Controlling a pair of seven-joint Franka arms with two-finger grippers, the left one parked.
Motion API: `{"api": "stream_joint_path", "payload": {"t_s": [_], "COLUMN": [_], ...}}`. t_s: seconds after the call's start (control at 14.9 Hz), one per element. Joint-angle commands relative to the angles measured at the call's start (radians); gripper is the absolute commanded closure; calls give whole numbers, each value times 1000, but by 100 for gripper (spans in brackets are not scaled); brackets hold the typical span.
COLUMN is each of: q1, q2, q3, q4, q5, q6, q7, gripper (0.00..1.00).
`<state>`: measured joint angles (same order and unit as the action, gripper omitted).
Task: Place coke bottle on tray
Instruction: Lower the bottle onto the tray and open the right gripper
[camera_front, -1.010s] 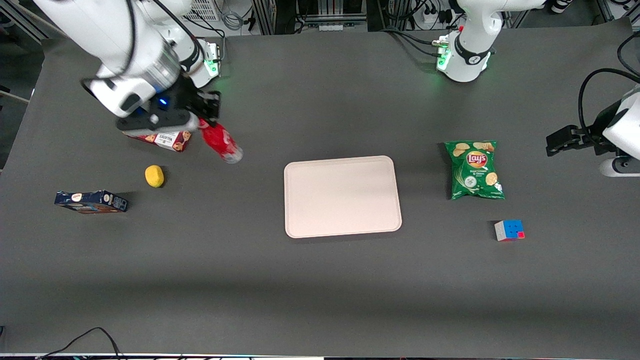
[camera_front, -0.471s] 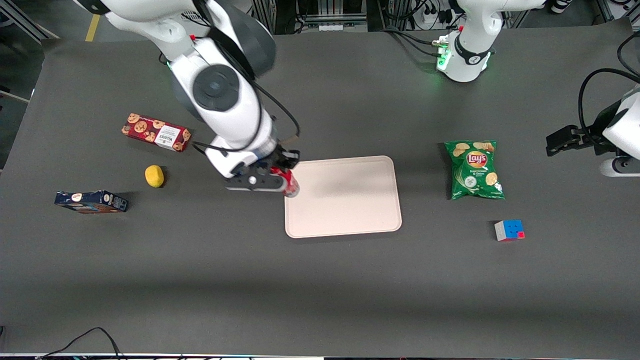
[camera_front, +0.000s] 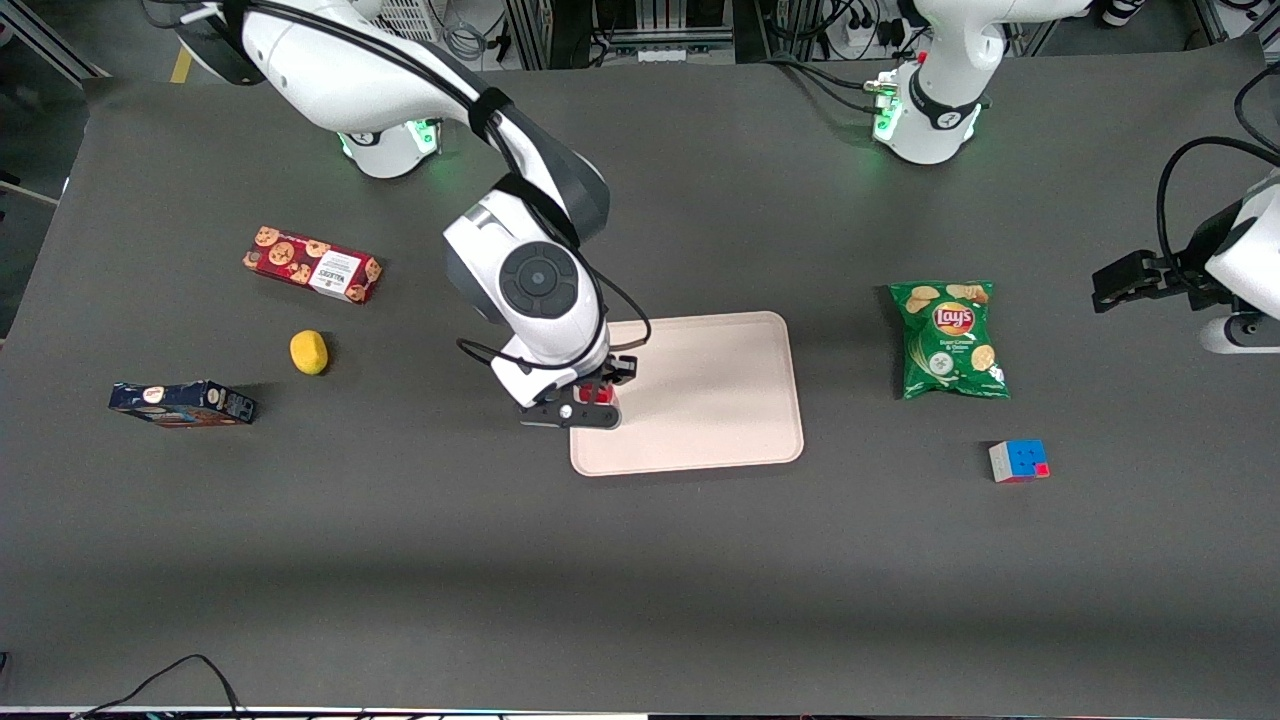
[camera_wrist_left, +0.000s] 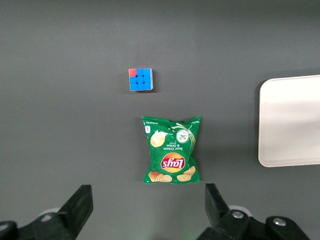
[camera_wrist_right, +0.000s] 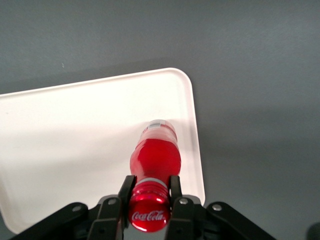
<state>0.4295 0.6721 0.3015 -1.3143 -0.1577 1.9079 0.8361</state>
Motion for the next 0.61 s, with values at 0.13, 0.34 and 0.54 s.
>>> {"api": "stream_joint_path", "payload": {"t_s": [0.13,0.34,0.54], "q1": [-11,-11,-12], "q2": [-11,-8,-5], "q3": [10,10,10], "q4": [-78,-83,-85], "q5": [-26,-25,-26], "q6": [63,72,80], "q7": [32,35,37], "gripper": [100,100,21]}}
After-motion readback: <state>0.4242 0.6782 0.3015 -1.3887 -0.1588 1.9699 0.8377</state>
